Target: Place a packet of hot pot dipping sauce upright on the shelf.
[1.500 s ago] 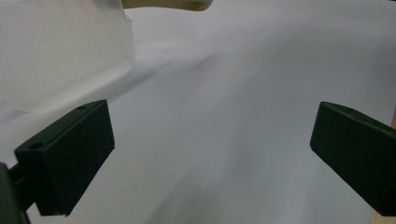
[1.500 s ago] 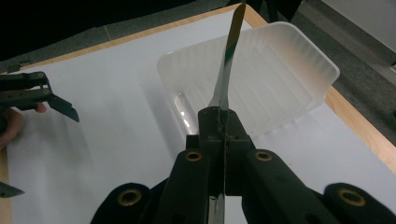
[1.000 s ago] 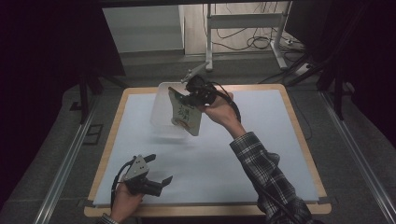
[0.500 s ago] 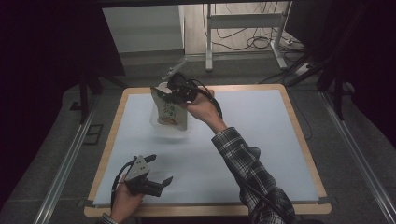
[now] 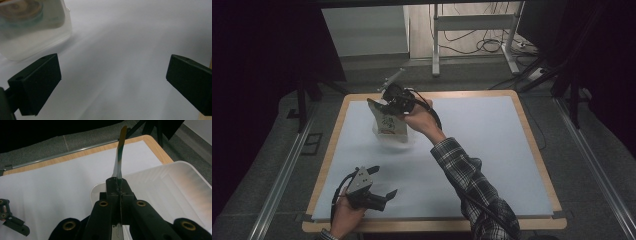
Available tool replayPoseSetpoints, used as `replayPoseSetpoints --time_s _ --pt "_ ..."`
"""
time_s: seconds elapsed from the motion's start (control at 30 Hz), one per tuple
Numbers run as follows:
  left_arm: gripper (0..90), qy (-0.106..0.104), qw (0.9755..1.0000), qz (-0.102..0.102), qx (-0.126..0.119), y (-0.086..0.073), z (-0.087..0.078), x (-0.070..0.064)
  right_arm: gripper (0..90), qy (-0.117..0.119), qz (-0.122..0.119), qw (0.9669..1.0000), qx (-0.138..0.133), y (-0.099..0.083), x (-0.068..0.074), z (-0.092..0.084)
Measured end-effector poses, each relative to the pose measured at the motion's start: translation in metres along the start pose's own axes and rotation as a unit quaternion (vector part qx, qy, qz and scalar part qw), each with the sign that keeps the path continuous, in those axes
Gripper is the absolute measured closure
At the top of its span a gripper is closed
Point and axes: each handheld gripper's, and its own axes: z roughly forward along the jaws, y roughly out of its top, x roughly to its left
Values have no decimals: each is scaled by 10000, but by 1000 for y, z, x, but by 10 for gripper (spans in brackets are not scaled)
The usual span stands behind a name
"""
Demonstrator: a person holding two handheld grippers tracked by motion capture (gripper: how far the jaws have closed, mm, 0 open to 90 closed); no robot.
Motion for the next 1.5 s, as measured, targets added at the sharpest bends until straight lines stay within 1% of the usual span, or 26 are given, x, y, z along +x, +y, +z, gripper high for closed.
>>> replayPoseSetpoints --time_s 0.07,0.23,0.27,0.3,0.33,0.37,0.43,0.47,0.5,0.53,0.6,0.63,0.67,0.77,0.8,0.83,0.93,1.07,1.2,1.27,1.43,1.5 --pt "0 4 10000 7 11 0 0 0 891 13 9 10000 -12 -2 -1 1" --pt "0 8 10000 11 29 0 1 0 888 59 52 9999 66 -9 -3 7" --pt "0 8 10000 12 30 0 1 0 883 67 21 9998 168 -10 -3 9" --pt "0 8 10000 12 30 0 1 0 883 67 21 9998 168 -10 -3 9" --pt "0 10 10000 14 39 0 1 0 870 1 -66 9994 326 -14 -3 16" --pt "0 11 10000 15 40 0 1 0 868 47 -14 9996 276 -16 -3 18" --pt "0 13 10000 12 37 0 1 0 829 24 93 9998 174 -18 -4 19" --pt "0 13 10000 12 37 0 1 0 829 24 93 9998 174 -18 -4 19" --pt "0 16 10000 11 36 0 0 0 811 31 141 9998 134 -18 -5 18" --pt "0 15 10000 6 38 0 0 0 763 -7 168 9998 122 -18 -7 17" --pt "0 16 10000 4 38 0 0 0 731 -43 165 9998 96 -19 -7 16" --pt "0 16 10000 4 38 0 0 0 731 -43 165 9998 96 -19 -7 16" --pt "0 17 10000 16 45 0 1 0 700 -71 152 9998 99 -20 -6 14" --pt "0 20 10000 21 50 0 1 -1 647 -109 184 9997 105 -23 -7 13" --pt "0 20 10000 21 50 0 1 -1 647 -109 184 9997 105 -23 -7 13" --pt "0 22 10000 21 55 0 1 -1 597 -154 221 9996 107 -26 -7 12" --pt "0 21 10000 20 54 0 1 -1 543 -210 247 9994 89 -28 -7 9" --pt "0 23 10000 22 58 0 1 -1 465 -210 308 9993 3 -30 -7 4" --pt "0 29 10000 38 71 0 1 -2 418 -268 360 9990 -26 -33 -7 0" --pt "0 28 10000 36 72 0 1 -2 410 -261 368 9990 -28 -34 -7 -1" --pt "0 25 9999 49 88 0 2 -2 358 -224 545 9982 -122 -41 -9 -6" --pt "0 25 9999 54 91 0 2 -2 349 -211 551 9982 -115 -42 -9 -8"
